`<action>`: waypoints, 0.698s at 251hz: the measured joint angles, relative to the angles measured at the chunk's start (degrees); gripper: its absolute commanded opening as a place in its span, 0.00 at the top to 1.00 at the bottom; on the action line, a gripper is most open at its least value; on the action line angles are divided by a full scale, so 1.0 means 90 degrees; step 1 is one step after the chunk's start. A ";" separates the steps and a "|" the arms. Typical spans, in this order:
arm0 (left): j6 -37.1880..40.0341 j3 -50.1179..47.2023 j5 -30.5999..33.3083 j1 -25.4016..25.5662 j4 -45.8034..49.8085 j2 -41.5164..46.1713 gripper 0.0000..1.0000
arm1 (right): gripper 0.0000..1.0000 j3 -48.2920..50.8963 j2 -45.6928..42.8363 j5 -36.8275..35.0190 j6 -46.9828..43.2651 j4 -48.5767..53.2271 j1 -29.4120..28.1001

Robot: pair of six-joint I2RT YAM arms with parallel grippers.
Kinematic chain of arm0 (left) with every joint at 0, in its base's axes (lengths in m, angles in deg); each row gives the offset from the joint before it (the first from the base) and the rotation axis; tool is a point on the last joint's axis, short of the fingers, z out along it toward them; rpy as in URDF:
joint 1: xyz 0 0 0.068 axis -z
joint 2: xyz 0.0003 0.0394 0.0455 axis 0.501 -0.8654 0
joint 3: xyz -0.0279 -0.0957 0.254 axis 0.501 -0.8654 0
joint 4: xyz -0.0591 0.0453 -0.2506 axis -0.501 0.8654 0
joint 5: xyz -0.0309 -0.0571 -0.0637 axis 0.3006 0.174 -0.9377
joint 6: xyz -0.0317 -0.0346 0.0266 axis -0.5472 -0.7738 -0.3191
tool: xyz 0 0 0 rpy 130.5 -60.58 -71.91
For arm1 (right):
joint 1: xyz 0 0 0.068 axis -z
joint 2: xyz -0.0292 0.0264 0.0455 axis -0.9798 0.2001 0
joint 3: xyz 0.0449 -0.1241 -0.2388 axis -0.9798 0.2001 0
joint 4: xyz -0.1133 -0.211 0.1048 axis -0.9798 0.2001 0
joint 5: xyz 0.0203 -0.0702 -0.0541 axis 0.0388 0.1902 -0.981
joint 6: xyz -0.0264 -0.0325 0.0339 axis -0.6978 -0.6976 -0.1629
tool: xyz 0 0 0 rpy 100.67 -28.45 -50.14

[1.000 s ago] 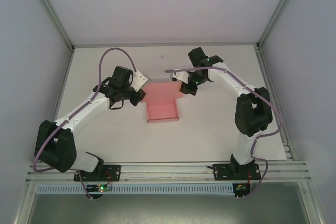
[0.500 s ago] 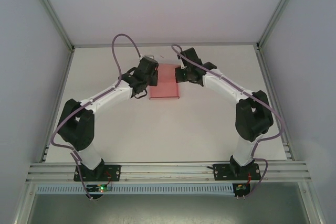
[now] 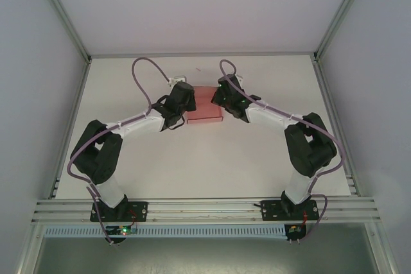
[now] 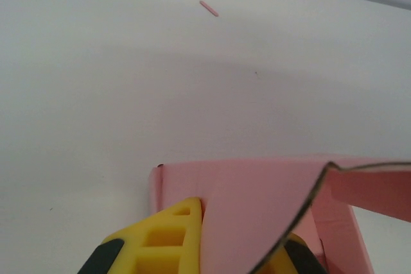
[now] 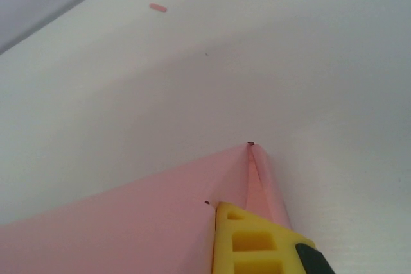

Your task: Assemble paper box

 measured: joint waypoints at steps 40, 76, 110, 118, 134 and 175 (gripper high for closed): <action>0.0114 -0.1010 -0.0097 0.0000 -0.1258 0.0202 1.00 | 1.00 0.0787 -0.0325 -0.0403 -0.0714 -0.0726 -0.0321; 0.0180 -0.1617 -0.0277 0.0019 -0.2426 0.0214 1.00 | 1.00 0.1596 -0.0714 -0.0665 -0.1372 -0.1365 -0.0537; 0.0279 -0.1819 -0.0189 0.0194 -0.2980 0.0102 1.00 | 1.00 0.2249 -0.0979 -0.0850 -0.1870 -0.1962 -0.0631; 0.0299 -0.1868 -0.0160 0.0265 -0.2997 0.0080 1.00 | 1.00 0.2385 -0.1030 -0.0896 -0.1974 -0.2096 -0.0631; 0.0321 -0.2013 -0.0044 0.0427 -0.3060 0.0063 1.00 | 1.00 0.2657 -0.1122 -0.0964 -0.2164 -0.2334 -0.0631; 0.0265 -0.2475 -0.0053 0.0612 -0.3313 0.0066 1.00 | 1.00 0.3138 -0.1248 -0.0959 -0.2429 -0.2807 -0.0658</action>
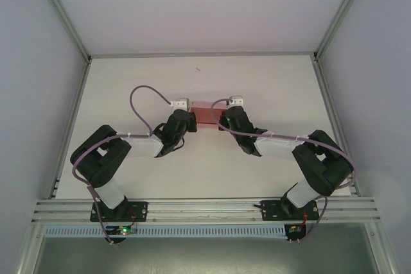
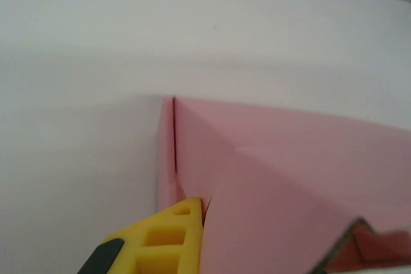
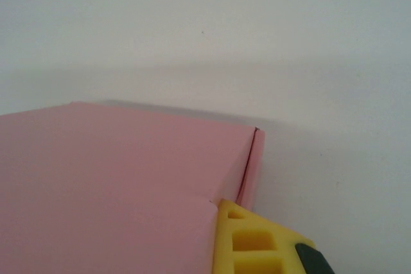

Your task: Assemble paper box

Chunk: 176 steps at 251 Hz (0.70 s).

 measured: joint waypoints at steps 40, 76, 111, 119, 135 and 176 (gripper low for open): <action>-0.0126 -0.0240 -0.0318 0.0080 0.0090 -0.0085 1.00 | 1.00 0.0277 -0.0002 0.0170 -0.0102 -0.0257 -0.0070; -0.0245 -0.0347 -0.0372 0.0083 -0.0022 -0.0046 1.00 | 1.00 0.0498 0.0000 0.0238 -0.0175 -0.0437 -0.0083; -0.0294 -0.0352 -0.0614 0.0083 0.0498 0.0243 0.60 | 1.00 0.0588 -0.0002 0.0267 -0.0221 -0.0571 -0.0131; -0.0299 -0.0333 -0.0714 0.0097 0.0687 0.0374 0.53 | 1.00 0.0590 -0.0002 0.0287 -0.0223 -0.0583 -0.0158; -0.0299 -0.0270 -0.0882 0.0112 0.1333 0.0663 0.37 | 1.00 0.0600 -0.0002 0.0282 -0.0226 -0.0607 -0.0206; -0.0401 0.0092 -0.1141 0.0112 0.3096 0.1353 0.19 | 1.00 0.0658 0.0000 0.0257 -0.0255 -0.0670 -0.0206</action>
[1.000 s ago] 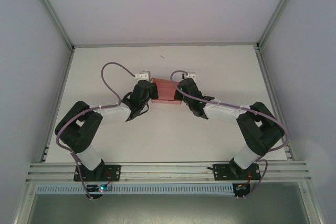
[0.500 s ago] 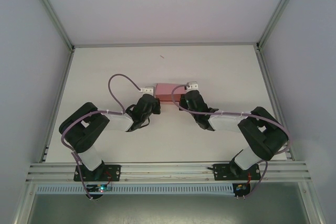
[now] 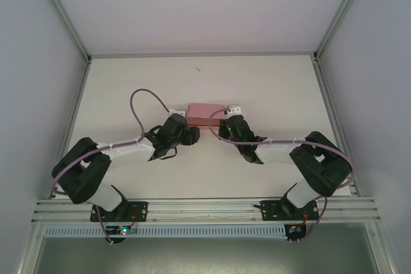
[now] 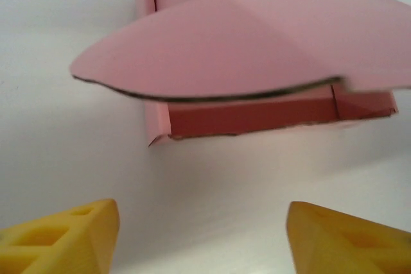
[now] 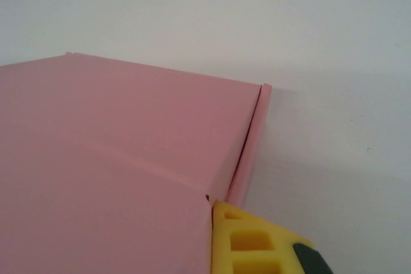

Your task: Assemble paper box

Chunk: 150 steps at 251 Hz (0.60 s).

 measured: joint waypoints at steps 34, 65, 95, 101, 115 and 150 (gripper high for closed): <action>-0.0078 0.0231 -0.0321 0.0022 0.0865 0.0714 0.00 | 1.00 0.0012 0.0000 0.0000 -0.0019 -0.0022 0.0000; -0.0223 0.0612 -0.0085 0.0034 0.1831 0.1472 0.00 | 1.00 0.0012 0.0032 0.0000 -0.0131 -0.0049 -0.0002; -0.0515 0.1557 0.0415 -0.0182 0.2625 0.1613 0.00 | 1.00 0.0012 0.0092 0.0002 -0.0279 -0.0124 0.0000; -0.0559 0.1727 0.0432 -0.0308 0.2681 0.1579 0.00 | 1.00 0.0012 0.0112 0.0002 -0.0306 -0.0148 -0.0002; -0.0634 0.2013 0.0328 -0.0685 0.2715 0.1384 0.00 | 1.00 0.0027 0.0146 0.0002 -0.0413 -0.0228 -0.0002; -0.0668 0.2297 -0.0512 -0.1532 0.2370 0.0260 0.00 | 1.00 0.0034 0.0267 0.0002 -0.0612 -0.0374 -0.0002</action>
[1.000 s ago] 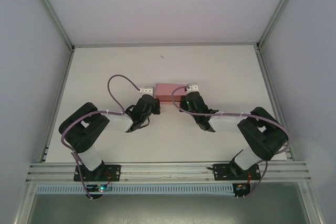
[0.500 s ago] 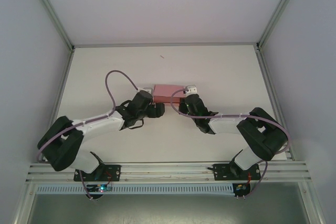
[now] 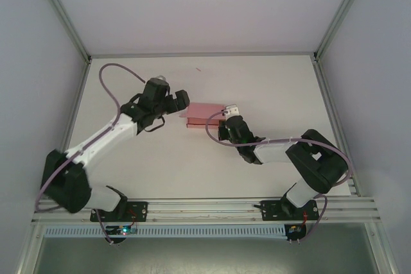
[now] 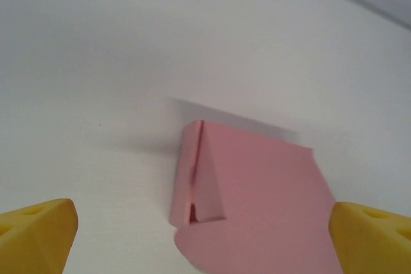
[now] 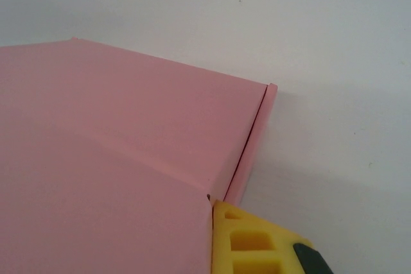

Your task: Assemble paper box

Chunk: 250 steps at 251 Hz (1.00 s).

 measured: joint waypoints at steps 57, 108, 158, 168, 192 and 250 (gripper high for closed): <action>0.0066 -0.0051 -0.1345 -0.0279 -0.0811 -0.1676 0.10 | 1.00 0.0002 0.0325 0.0124 -0.0233 -0.0245 -0.0029; 0.0182 -0.0044 -0.1991 -0.0306 -0.1826 -0.2271 0.32 | 0.96 0.0097 0.0454 0.0245 -0.0602 -0.0634 -0.0019; 0.0364 -0.0017 -0.2212 -0.0321 -0.2183 -0.2453 0.40 | 0.47 0.0328 0.0211 0.0794 -0.0806 -0.0661 0.0185; 0.0391 -0.0019 -0.2205 -0.0316 -0.2183 -0.2467 0.41 | 0.39 0.0418 0.0027 0.1020 -0.0818 -0.0442 0.0187; 0.0478 -0.0053 -0.2186 -0.0313 -0.2191 -0.2543 0.51 | 0.25 0.0517 -0.0493 0.1375 -0.0918 0.0376 0.0187; 0.0483 -0.0187 -0.2244 -0.0316 -0.2460 -0.2718 0.51 | 0.02 0.0542 -0.2093 0.2018 -0.1214 0.1853 0.0257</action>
